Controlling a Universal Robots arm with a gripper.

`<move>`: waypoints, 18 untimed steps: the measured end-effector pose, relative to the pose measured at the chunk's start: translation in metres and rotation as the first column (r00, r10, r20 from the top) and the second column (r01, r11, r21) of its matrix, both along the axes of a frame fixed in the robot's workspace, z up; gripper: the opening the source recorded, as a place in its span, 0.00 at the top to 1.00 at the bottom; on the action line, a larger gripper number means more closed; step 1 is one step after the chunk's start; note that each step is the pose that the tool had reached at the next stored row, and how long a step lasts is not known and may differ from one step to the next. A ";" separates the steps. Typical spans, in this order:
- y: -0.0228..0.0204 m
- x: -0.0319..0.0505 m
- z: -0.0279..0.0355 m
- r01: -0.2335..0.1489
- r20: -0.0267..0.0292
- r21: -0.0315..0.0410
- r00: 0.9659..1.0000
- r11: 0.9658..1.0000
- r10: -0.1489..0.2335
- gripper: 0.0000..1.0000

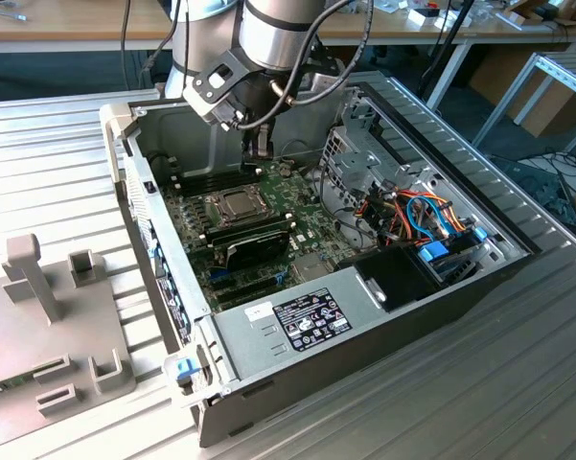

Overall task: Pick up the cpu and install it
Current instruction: 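Install the second cpu locking lever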

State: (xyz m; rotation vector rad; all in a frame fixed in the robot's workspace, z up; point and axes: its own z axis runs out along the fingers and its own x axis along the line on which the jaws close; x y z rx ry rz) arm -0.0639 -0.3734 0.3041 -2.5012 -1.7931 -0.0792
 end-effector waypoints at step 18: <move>0.0000 0.0001 -0.0010 0.263 0.000 0.000 0.965 0.965 -0.263 0.89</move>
